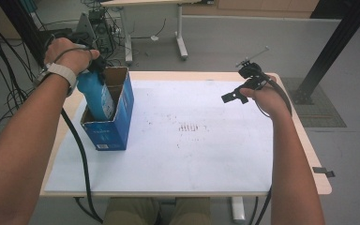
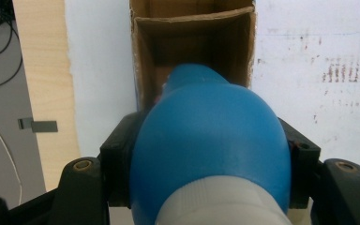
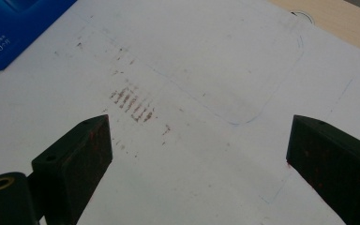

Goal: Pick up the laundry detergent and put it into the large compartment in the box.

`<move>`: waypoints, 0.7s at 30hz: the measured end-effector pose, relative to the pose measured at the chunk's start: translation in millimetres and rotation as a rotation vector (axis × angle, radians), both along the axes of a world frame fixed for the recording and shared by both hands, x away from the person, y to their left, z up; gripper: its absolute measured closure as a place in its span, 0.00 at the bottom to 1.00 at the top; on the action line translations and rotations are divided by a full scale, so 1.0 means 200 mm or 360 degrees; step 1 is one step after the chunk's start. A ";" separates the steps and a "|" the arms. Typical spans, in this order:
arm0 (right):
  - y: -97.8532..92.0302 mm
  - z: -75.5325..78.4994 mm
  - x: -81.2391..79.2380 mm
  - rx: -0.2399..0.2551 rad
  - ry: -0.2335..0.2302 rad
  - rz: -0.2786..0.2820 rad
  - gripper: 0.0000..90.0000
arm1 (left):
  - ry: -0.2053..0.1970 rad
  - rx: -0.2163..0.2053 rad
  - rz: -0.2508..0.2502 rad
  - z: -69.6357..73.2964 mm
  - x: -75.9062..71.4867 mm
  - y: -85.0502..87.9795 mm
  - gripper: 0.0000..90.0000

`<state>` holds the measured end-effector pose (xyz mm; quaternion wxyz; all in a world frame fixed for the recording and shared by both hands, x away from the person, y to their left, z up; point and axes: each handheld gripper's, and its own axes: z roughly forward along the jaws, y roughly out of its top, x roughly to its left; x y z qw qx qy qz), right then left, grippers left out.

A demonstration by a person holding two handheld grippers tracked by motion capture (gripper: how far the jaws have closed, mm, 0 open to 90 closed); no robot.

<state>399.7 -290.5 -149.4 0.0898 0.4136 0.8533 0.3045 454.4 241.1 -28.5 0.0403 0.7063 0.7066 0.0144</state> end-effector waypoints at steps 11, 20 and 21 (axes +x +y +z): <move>0.00 0.00 0.00 0.0001 0.0002 0.0000 0.08 | 0.0005 0.0015 -0.0029 -0.10 0.01 -0.01 0.42; 0.00 -0.02 0.00 0.0009 0.0010 -0.0002 0.08 | 0.0017 0.0023 -0.0052 -0.18 0.02 -0.03 0.42; 0.00 -0.02 0.00 0.0011 0.0009 -0.0002 0.08 | 0.0021 0.0024 -0.0052 -0.18 0.02 -0.03 0.42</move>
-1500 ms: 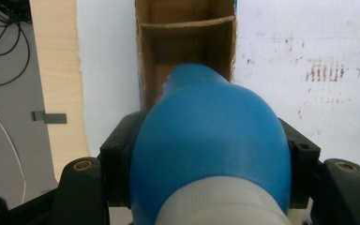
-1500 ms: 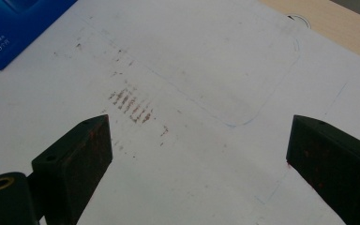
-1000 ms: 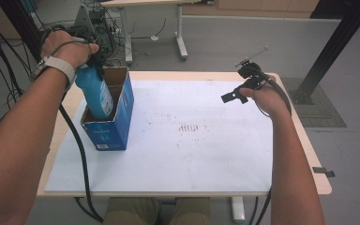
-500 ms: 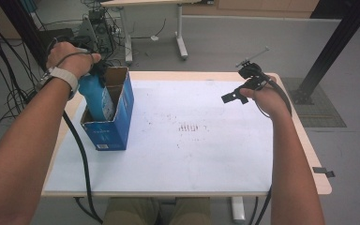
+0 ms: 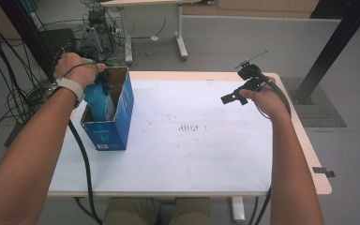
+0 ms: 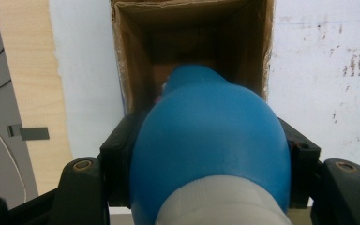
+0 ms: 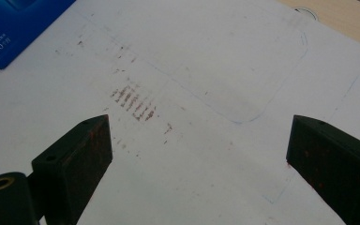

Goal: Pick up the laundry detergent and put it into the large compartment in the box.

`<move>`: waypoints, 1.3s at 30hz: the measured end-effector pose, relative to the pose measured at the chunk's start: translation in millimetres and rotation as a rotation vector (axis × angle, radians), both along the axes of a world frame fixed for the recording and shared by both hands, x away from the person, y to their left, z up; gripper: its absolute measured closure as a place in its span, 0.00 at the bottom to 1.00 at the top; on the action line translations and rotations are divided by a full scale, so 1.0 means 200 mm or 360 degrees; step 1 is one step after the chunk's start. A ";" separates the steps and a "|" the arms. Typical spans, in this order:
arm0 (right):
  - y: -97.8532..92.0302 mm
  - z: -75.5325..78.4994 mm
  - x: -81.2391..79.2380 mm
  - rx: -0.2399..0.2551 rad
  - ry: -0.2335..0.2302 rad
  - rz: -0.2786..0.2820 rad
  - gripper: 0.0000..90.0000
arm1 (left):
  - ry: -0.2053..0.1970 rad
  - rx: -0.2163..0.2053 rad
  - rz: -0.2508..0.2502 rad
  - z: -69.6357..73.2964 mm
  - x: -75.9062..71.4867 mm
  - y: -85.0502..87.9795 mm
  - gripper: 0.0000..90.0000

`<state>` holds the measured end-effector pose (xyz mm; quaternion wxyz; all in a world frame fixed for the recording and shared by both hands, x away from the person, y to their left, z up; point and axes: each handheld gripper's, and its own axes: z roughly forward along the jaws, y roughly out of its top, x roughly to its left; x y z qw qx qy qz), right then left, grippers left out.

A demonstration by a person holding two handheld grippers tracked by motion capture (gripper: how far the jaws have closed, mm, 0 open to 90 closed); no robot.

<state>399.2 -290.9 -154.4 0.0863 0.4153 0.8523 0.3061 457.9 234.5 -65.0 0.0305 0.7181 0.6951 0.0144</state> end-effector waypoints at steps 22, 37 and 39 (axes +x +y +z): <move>-0.02 -0.03 0.00 0.0015 0.0010 -0.0011 0.08 | -0.0005 0.0010 -0.0015 -0.12 0.00 -0.02 0.42; -0.03 -0.04 -0.01 0.0024 0.0013 -0.0018 0.08 | -0.0013 0.0028 -0.0015 -0.19 0.00 -0.04 0.42; -0.03 -0.04 -0.01 0.0021 0.0015 -0.0017 0.08 | -0.0015 0.0025 -0.0018 -0.20 0.00 -0.04 0.42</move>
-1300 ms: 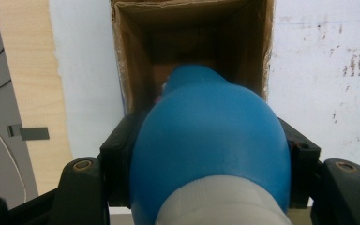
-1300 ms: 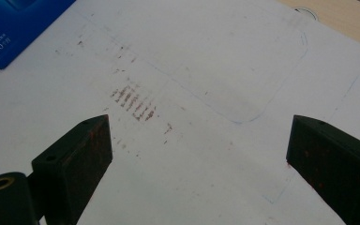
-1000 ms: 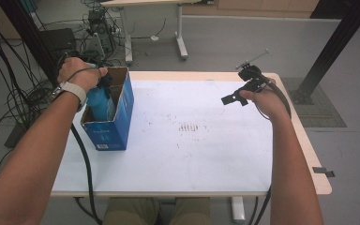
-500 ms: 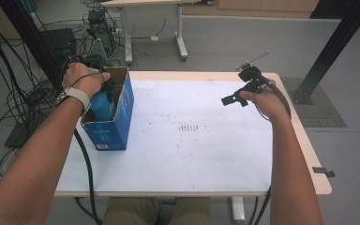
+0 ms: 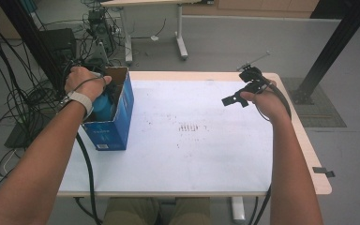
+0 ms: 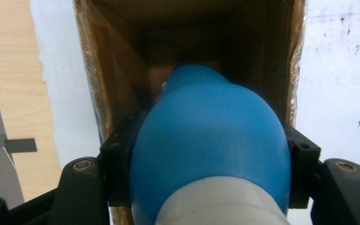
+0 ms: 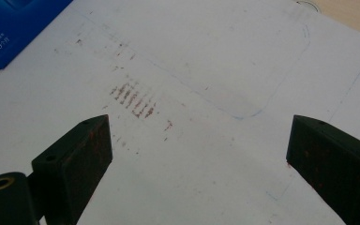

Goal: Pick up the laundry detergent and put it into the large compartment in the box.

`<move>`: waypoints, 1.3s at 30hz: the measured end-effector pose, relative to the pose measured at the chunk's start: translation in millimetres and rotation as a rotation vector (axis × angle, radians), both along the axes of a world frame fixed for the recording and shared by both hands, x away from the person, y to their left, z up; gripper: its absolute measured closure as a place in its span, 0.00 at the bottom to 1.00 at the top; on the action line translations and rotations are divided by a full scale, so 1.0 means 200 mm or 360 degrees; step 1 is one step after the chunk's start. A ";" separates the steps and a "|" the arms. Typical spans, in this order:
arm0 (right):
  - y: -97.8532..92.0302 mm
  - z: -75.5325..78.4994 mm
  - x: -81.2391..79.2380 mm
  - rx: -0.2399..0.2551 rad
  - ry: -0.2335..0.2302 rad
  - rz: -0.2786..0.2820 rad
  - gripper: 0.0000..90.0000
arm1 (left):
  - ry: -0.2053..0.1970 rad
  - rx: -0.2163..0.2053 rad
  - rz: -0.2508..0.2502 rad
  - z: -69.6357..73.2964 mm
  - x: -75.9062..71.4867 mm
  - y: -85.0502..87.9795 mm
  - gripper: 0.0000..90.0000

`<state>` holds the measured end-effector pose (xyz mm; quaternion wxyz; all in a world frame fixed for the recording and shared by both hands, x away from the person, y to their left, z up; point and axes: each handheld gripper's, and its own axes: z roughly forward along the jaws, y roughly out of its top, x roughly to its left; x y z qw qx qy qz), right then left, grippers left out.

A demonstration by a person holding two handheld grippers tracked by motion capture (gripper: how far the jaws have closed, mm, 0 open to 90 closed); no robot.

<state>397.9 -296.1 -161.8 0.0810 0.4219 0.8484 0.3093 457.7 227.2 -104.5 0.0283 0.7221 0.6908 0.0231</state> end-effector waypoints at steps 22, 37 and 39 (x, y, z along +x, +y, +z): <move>-0.01 -0.02 0.00 0.0008 0.0013 -0.0007 0.08 | 0.0028 0.0024 -0.0027 -0.09 0.02 -0.02 0.42; -0.01 -0.03 0.01 0.0012 0.0024 -0.0003 0.08 | 0.0045 0.0028 -0.0035 -0.13 0.03 -0.03 0.42; -0.01 -0.04 0.01 0.0015 0.0015 0.0001 0.08 | 0.0052 0.0021 -0.0032 -0.15 0.03 -0.03 0.42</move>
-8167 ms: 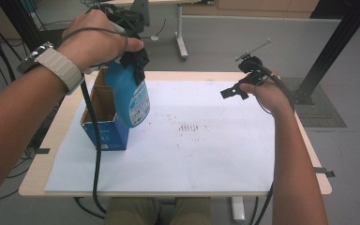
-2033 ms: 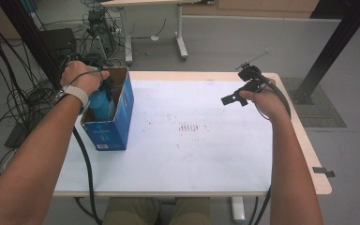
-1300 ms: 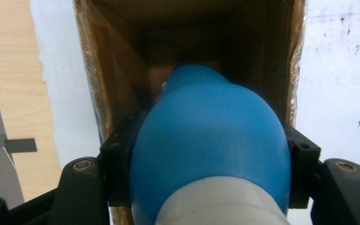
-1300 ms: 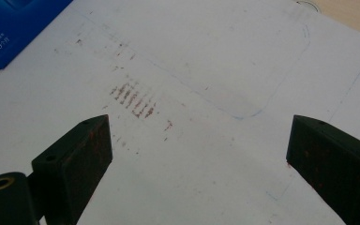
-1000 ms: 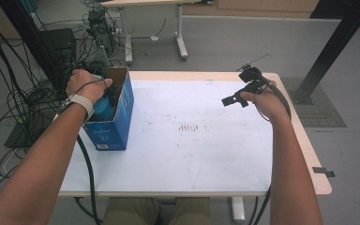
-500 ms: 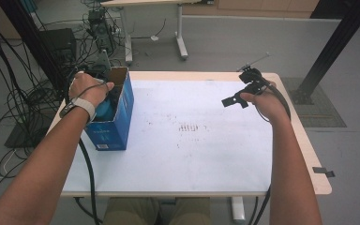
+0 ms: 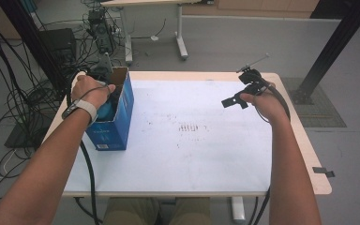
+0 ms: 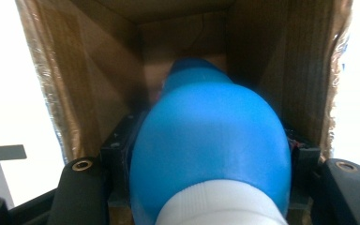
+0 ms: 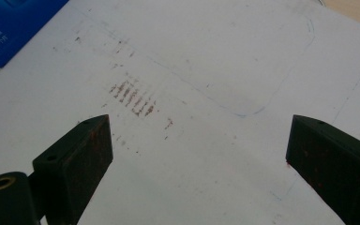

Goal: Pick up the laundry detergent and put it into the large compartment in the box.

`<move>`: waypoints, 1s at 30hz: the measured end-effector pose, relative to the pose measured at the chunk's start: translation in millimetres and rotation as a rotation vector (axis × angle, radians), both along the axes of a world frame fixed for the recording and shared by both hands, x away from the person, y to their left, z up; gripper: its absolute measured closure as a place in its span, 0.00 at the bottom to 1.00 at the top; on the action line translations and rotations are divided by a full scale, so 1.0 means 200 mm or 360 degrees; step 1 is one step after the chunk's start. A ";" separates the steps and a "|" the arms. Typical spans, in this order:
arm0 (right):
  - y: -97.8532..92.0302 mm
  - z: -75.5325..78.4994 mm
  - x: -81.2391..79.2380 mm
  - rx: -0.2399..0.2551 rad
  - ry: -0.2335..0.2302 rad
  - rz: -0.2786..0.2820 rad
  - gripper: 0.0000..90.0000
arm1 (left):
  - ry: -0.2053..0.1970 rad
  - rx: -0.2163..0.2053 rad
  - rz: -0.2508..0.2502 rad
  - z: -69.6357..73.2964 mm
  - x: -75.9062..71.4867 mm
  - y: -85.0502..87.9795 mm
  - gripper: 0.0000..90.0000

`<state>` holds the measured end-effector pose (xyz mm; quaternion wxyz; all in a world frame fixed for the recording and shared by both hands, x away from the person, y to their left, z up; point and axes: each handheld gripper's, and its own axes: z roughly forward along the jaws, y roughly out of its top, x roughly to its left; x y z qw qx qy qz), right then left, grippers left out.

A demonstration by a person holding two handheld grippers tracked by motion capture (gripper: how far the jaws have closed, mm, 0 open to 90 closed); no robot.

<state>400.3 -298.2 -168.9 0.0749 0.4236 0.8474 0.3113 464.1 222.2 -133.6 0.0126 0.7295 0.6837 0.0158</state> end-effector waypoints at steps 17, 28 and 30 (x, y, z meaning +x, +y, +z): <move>0.00 -0.01 0.00 -0.0002 0.0005 -0.0008 0.08 | 0.0011 -0.0010 -0.0005 -0.03 0.01 0.02 0.42; 0.00 0.00 -0.01 -0.0002 0.0003 -0.0007 0.08 | 0.0018 -0.0017 -0.0010 -0.03 0.01 0.02 0.41; 0.00 0.00 -0.01 -0.0003 0.0001 -0.0008 0.08 | 0.0015 -0.0017 -0.0008 -0.03 0.01 0.02 0.42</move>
